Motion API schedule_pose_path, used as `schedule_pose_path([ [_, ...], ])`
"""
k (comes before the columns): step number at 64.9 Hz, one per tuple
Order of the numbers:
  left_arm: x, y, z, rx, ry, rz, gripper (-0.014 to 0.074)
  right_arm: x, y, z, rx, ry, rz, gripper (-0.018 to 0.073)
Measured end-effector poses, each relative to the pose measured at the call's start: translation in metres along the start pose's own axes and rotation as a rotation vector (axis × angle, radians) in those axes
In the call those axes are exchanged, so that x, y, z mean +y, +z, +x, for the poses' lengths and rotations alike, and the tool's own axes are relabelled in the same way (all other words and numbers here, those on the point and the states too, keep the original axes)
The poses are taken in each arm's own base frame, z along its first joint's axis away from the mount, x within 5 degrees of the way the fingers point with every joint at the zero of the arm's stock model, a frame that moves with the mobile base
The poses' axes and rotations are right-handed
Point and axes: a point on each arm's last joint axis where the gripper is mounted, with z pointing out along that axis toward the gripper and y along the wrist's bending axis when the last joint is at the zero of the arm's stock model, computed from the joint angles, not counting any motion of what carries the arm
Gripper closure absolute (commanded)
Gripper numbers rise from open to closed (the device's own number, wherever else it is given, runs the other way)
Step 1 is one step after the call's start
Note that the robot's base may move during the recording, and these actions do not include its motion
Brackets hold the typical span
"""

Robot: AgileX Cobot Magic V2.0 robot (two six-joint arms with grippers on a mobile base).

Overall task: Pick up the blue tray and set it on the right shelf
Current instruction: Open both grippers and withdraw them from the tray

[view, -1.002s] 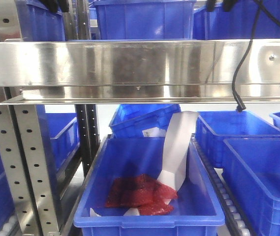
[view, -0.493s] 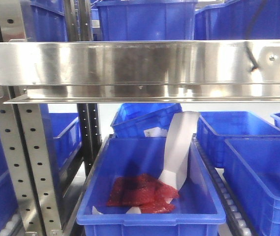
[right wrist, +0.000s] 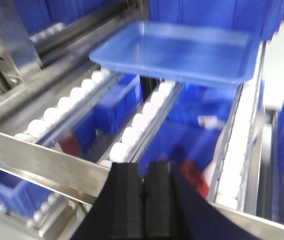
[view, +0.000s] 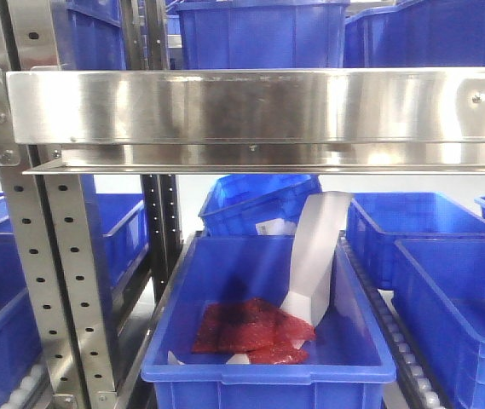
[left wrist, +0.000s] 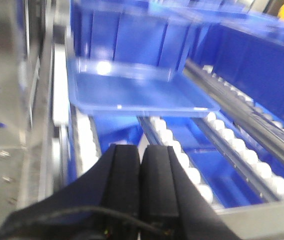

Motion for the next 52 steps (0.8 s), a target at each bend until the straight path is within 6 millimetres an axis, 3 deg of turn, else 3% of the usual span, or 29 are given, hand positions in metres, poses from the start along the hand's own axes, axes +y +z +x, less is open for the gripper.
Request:
schedule_pose_path([
  [16, 0.005, -0.076, 0.031, -0.101, 0.062, 0.033, 0.0645, -0.005, -0.078, 0.023, -0.214, -0.065, -0.032, 0.0522],
  [29, 0.012, -0.131, 0.062, -0.172, 0.063, 0.029, 0.0645, -0.012, -0.130, 0.052, -0.209, -0.082, -0.012, 0.0522],
  [39, 0.021, -0.165, 0.091, -0.206, 0.057, 0.001, 0.0645, -0.017, -0.156, 0.075, -0.204, -0.089, 0.003, 0.0522],
  [52, 0.025, -0.185, 0.108, -0.262, 0.052, -0.005, 0.0645, -0.019, -0.162, 0.083, -0.210, -0.092, 0.004, 0.0522],
])
